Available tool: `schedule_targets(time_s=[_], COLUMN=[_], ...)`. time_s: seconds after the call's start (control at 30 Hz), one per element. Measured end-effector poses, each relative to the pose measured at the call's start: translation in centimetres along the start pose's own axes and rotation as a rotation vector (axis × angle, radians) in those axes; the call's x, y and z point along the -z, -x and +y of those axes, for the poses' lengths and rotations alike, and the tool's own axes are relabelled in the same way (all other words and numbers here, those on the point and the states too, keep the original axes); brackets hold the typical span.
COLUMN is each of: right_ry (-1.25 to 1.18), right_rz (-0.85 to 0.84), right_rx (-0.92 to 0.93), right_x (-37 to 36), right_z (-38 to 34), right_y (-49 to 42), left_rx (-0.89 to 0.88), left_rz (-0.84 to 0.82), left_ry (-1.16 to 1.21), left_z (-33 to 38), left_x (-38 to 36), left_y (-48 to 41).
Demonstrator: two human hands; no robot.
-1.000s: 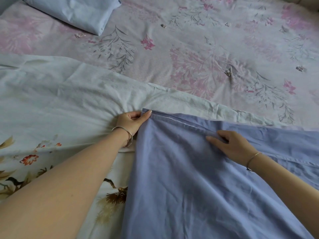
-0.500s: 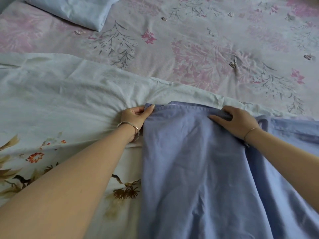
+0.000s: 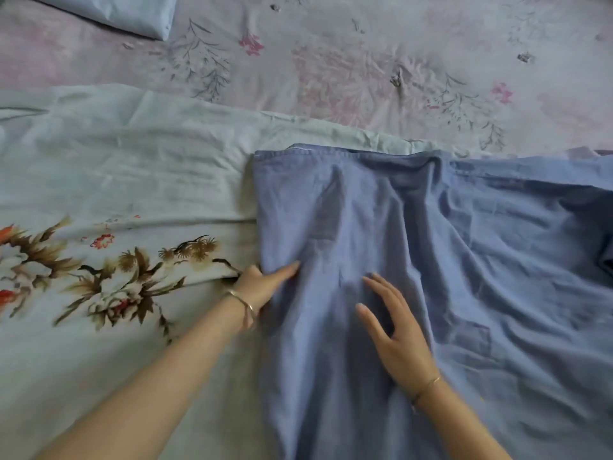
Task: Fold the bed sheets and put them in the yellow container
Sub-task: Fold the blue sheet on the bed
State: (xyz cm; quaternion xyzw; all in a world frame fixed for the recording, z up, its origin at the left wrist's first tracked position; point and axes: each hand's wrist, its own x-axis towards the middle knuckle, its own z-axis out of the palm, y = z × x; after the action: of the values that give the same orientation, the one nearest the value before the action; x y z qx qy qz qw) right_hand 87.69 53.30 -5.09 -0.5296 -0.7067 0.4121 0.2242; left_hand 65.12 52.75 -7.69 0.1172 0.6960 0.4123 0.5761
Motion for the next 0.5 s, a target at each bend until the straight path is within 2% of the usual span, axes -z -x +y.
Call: schedule_targets(time_s=[0.07, 0.17, 0.23, 0.33, 0.4, 0.43, 0.5], right_ry=[-0.029, 0.02, 0.057, 0.011, -0.057, -0.082, -0.15], right_rz=[-0.027, -0.098, -0.104, -0.101, -0.029, 0.063, 0.265], right_rx=[-0.066, -0.143, -0.189, -0.299, -0.365, -0.389, -0.509], right_x=[-0.7, -0.5, 0.5, 2.2, 3.0, 3.0, 3.1], right_z=[1.0, 2.6, 3.4, 3.2, 2.0, 1.6, 0.4], right_y=[4.1, 9.9, 13.0, 16.3, 17.8, 18.2, 20.2], left_rx=[0.046, -0.056, -0.094, -0.076, -0.072, -0.021, 0.047], left_rz=[0.032, 0.099, 0.19, 0.29, 0.301, 0.295, 0.198], left_ry=[-0.012, -0.051, -0.108, 0.091, 0.167, 0.225, 0.108], left_z=[-4.4, -8.1, -8.2, -5.7, -5.1, -5.8, -8.2], left_x=[0.2, 1.3, 1.7, 1.6, 1.5, 1.5, 1.0], left_y=[3.3, 6.3, 7.3, 8.1, 9.0, 9.2, 12.8])
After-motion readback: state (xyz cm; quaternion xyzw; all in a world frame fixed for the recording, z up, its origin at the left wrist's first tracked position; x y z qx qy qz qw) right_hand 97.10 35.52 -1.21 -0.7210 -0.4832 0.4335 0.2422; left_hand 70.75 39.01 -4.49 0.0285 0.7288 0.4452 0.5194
